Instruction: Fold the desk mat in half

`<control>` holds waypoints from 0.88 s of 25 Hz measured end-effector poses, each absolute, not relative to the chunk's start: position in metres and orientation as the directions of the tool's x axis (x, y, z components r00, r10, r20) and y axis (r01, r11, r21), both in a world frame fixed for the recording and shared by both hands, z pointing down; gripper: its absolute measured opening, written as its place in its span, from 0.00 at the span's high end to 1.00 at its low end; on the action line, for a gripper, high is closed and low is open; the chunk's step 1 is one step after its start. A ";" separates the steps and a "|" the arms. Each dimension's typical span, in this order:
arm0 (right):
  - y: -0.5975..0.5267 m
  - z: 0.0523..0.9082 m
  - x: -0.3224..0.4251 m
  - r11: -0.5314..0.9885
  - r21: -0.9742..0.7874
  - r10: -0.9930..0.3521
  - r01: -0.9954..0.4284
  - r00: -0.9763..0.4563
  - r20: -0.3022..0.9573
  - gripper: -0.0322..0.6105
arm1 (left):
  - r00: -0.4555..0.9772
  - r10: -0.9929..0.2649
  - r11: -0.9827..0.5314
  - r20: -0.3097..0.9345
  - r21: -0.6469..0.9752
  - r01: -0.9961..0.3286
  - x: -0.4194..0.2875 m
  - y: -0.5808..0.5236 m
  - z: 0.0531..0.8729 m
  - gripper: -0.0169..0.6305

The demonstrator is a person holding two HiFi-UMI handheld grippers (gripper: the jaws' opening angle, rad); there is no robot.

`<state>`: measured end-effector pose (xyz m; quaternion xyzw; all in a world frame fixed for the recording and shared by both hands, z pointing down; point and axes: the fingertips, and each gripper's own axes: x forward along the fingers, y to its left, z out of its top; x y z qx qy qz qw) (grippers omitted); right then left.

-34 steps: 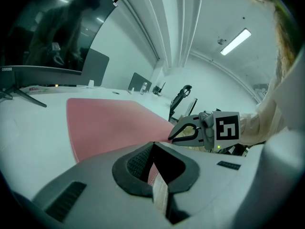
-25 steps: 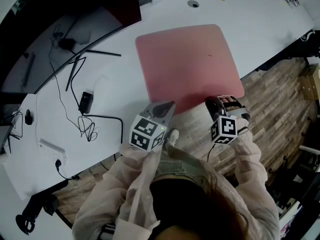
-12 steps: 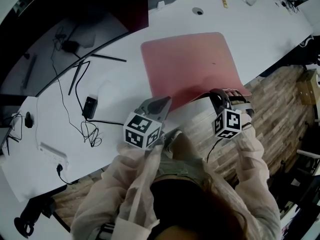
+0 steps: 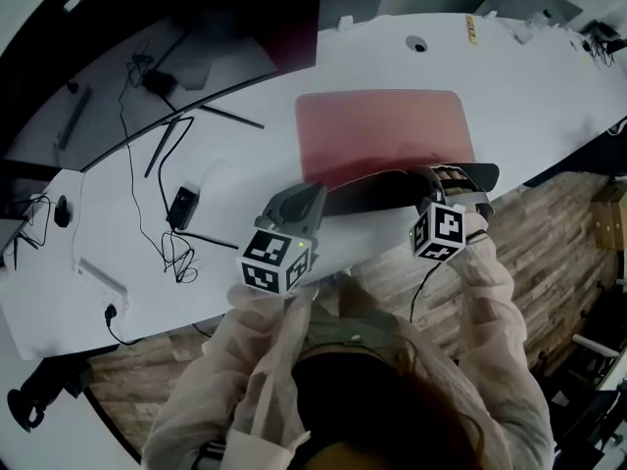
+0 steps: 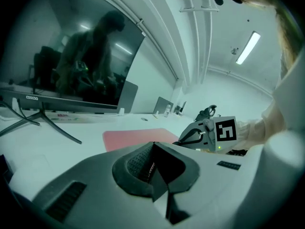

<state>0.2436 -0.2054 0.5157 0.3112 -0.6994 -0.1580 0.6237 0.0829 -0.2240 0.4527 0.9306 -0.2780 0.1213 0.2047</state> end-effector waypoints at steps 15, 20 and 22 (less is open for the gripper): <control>-0.294 0.539 0.260 0.783 0.591 -0.611 -0.193 -0.060 0.790 0.90 | 0.724 -0.569 -0.668 0.390 0.294 -0.684 0.087 -0.276 0.470 0.94; -0.316 0.552 0.265 0.794 0.577 -0.598 -0.192 -0.072 0.799 0.90 | 0.705 -0.578 -0.648 0.412 0.294 -0.703 0.094 -0.284 0.478 0.94; -0.324 0.557 0.267 0.799 0.571 -0.591 -0.188 -0.079 0.803 0.90 | 0.696 -0.582 -0.640 0.420 0.291 -0.711 0.096 -0.288 0.481 0.94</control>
